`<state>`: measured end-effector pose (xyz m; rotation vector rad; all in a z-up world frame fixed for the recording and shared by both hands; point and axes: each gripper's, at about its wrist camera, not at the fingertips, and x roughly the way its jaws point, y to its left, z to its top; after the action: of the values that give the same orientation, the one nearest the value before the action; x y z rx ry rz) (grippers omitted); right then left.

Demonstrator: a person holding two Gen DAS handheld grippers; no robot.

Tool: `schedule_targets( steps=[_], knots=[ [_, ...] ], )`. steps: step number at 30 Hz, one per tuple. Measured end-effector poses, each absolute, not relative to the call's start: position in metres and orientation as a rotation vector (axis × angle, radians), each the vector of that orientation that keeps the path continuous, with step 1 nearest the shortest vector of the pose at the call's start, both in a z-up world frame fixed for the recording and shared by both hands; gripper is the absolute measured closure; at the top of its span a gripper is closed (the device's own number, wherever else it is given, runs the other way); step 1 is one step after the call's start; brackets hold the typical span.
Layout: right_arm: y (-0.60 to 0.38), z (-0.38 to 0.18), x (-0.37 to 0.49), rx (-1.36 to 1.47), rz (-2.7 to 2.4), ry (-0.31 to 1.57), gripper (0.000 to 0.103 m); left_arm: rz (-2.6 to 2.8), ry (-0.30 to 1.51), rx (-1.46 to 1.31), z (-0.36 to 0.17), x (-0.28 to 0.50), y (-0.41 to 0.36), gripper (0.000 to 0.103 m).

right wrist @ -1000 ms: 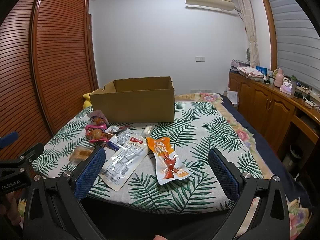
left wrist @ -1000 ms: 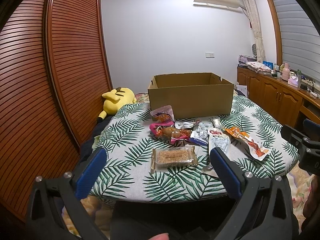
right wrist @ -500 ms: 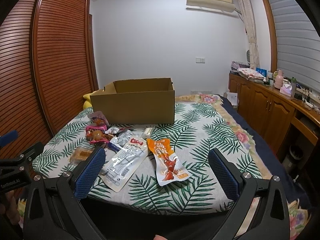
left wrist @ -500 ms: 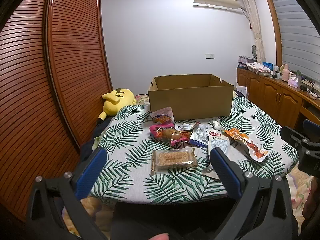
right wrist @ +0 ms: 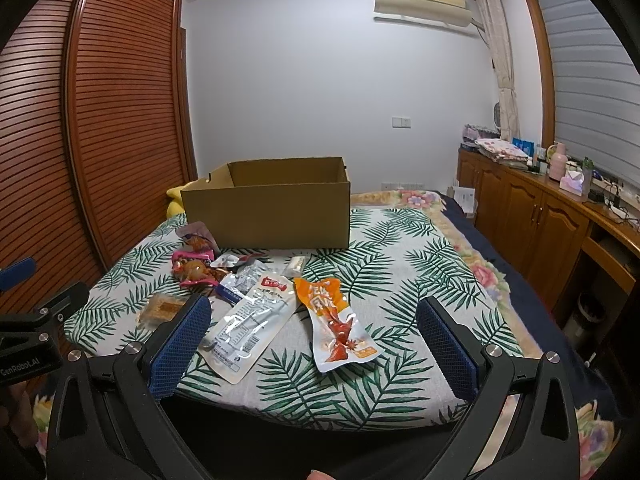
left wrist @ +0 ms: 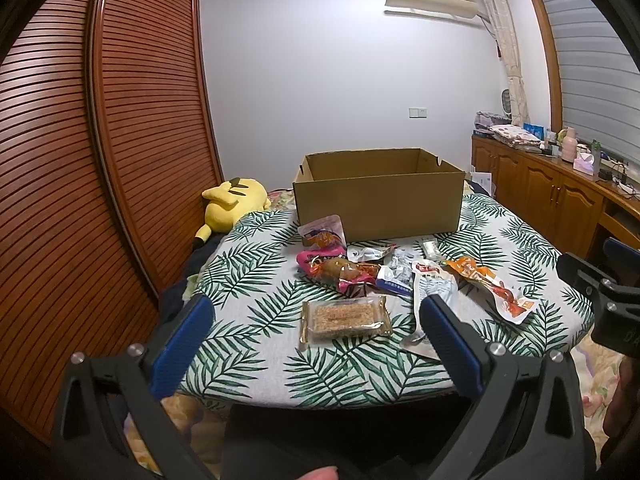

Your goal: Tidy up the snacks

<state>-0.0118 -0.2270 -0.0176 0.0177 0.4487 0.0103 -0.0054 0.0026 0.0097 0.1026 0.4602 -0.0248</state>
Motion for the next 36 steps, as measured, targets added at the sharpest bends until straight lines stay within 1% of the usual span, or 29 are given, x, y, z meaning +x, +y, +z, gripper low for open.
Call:
schedule_targets(
  steps=[10,17,29,36],
  knots=[
    [-0.226,-0.018,-0.011,0.016,0.014,0.453,0.000,-0.035,0.465,0.102,0.008,-0.007,0.000,0.000],
    [-0.227,-0.029,-0.005,0.010,0.023,0.476,0.000,-0.057,0.502,0.098,-0.001,-0.001,0.001,0.000],
    [-0.232,-0.061,0.042,-0.031,0.060,0.569,0.000,-0.070,0.642,0.091,-0.042,0.052,0.007,0.000],
    [-0.243,-0.071,0.067,-0.015,0.100,0.609,0.000,-0.065,0.704,0.120,-0.055,0.084,0.011,0.000]
  ],
)
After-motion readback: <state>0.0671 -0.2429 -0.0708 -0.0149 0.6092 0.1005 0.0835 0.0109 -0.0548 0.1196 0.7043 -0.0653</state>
